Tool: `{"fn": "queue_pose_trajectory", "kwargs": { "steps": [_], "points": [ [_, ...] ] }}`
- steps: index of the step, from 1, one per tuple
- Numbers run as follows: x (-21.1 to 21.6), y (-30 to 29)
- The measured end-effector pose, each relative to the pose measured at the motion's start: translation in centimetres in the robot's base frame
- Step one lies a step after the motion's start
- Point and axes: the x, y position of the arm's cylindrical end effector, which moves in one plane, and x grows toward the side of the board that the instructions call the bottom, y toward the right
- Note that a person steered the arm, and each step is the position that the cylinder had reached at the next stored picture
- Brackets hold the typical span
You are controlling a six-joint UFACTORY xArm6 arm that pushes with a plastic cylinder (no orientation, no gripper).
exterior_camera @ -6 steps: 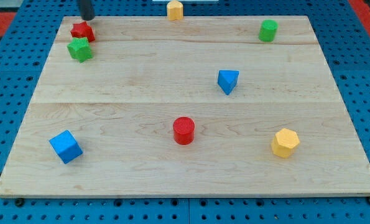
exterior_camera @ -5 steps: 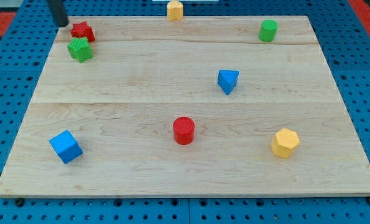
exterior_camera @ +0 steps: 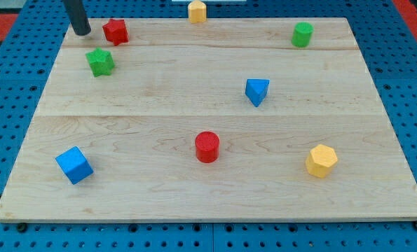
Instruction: Separate the green star and red star
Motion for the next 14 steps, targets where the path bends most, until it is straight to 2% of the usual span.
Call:
{"fn": "queue_pose_trajectory", "kwargs": {
  "steps": [2, 3, 4, 5, 6, 8, 9, 10, 12, 14],
  "points": [
    [1.4, 15.8],
    [5.4, 16.4],
    [7.0, 14.9],
    [11.3, 14.4],
    [13.4, 11.3],
    [13.1, 5.0],
    [11.0, 4.0],
    [7.2, 4.0],
    [6.8, 3.8],
    [7.0, 9.9]
  ]
}}
